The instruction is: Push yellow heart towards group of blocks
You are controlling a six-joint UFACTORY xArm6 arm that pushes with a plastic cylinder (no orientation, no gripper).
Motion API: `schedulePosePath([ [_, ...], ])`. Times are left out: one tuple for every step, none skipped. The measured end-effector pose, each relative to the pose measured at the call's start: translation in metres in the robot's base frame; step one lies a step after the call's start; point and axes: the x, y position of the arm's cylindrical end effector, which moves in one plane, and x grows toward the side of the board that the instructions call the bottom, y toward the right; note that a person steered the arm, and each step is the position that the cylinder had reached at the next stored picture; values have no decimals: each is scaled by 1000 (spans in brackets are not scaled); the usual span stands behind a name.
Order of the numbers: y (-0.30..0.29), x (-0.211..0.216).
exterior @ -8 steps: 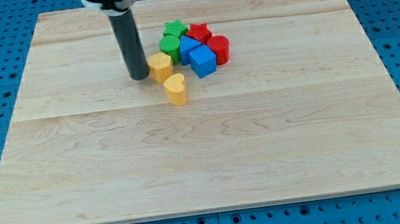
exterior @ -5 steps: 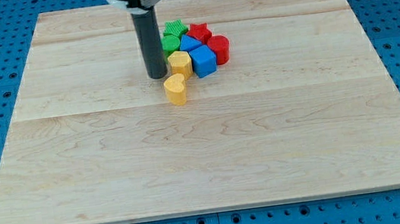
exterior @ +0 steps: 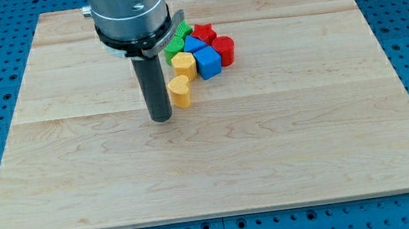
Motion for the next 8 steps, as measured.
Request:
schedulePosePath([
  [11, -5],
  [34, -6],
  [43, -11],
  [53, -19],
  [61, -28],
  [68, -33],
  [74, -33],
  [80, -27],
])
